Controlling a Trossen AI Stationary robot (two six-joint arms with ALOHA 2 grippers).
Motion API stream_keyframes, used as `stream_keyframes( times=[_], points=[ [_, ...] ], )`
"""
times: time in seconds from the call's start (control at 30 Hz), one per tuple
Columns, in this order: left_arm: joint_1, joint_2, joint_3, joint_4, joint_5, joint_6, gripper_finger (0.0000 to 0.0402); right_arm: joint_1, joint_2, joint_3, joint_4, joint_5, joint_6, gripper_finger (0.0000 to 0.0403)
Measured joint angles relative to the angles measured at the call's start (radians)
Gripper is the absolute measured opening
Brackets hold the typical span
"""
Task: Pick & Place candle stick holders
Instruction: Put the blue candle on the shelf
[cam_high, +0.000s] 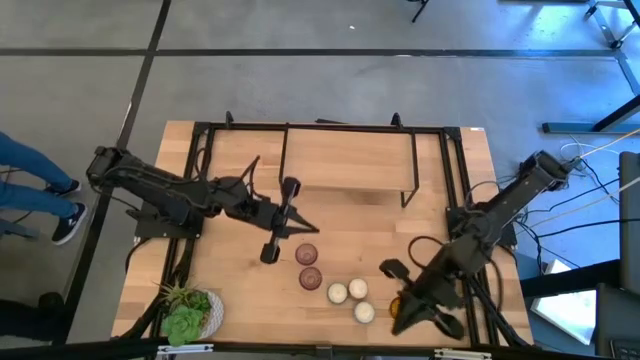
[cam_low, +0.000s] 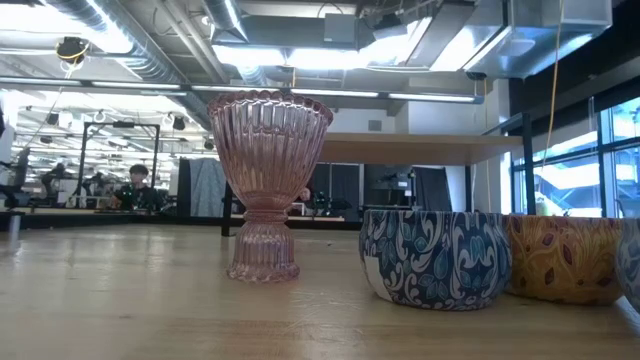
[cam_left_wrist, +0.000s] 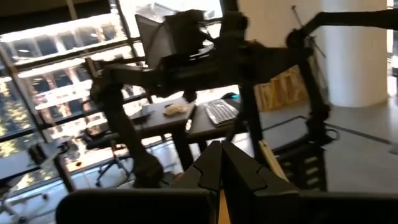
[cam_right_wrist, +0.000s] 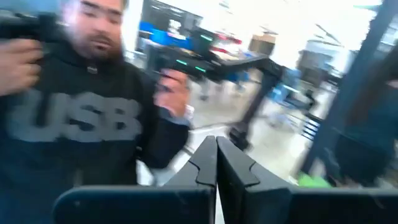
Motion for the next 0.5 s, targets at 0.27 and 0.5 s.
stream_keyframes(
  times=[0.27, 0.5],
  points=[
    [-0.116, -0.037, 0.0, -0.1, -0.013, 0.041, 0.0004, 0.007, 0.006, 0.0, -0.167, 0.399, 0.269, 0.0034],
    [-0.183, -0.05, 0.0, -0.148, -0.082, 0.045, 0.0004, 0.008, 0.006, 0.0, -0.294, 0.638, 0.443, 0.0162]
  ],
)
